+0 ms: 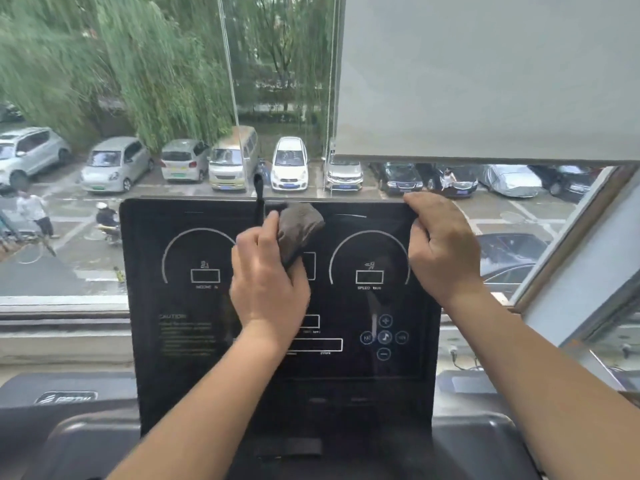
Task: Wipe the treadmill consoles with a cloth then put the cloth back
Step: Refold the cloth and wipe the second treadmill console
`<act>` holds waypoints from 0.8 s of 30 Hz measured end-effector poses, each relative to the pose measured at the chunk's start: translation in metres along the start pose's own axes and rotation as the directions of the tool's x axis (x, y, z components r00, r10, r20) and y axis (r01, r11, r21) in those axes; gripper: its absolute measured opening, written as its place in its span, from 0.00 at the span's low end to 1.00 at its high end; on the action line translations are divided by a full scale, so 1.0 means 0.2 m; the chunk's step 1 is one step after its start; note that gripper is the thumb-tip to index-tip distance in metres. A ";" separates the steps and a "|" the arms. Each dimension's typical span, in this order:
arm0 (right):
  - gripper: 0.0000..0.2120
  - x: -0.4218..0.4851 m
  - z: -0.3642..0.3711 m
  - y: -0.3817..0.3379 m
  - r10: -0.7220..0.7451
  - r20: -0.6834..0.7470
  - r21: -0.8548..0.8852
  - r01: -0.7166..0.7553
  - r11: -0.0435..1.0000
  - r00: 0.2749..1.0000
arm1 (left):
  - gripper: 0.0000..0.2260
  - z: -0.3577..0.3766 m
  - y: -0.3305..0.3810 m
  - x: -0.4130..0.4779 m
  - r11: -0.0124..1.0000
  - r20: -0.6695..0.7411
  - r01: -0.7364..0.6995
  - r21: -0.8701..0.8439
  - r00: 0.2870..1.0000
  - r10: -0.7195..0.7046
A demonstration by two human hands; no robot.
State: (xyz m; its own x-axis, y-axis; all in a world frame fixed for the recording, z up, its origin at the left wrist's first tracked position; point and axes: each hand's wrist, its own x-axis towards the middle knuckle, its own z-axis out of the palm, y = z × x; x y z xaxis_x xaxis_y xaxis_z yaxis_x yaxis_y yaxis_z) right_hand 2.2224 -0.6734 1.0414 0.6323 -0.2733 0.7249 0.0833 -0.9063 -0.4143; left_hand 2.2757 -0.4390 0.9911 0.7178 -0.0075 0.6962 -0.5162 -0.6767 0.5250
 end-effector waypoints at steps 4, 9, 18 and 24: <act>0.24 0.01 0.02 0.05 0.013 0.010 0.115 -0.014 0.993 1.000 | 0.39 0.12 0.07 -0.35 0.933 0.282 -0.360 0.015 0.897 0.341; 0.25 0.01 -0.01 0.11 0.002 0.095 0.209 -0.022 0.978 0.995 | 0.37 0.02 0.03 -0.06 0.767 0.383 -0.639 0.055 0.723 0.575; 0.24 0.08 -0.08 0.15 0.064 0.255 0.341 -0.151 0.928 0.965 | 0.30 0.15 0.25 -0.12 0.994 0.053 -0.069 0.088 0.997 0.064; 0.24 0.10 -0.09 0.17 0.076 0.298 0.473 -0.216 0.854 0.952 | 0.28 0.02 0.14 0.07 0.796 0.327 -0.584 0.156 0.791 0.517</act>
State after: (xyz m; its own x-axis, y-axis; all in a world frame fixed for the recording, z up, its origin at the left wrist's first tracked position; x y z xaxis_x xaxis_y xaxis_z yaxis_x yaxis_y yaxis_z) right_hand 2.2250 -0.7156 1.0513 0.8373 -0.2332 0.4946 0.2986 -0.5626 -0.7709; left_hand 2.2736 -0.4616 1.0135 0.4542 -0.5964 0.6619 -0.7578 -0.6492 -0.0649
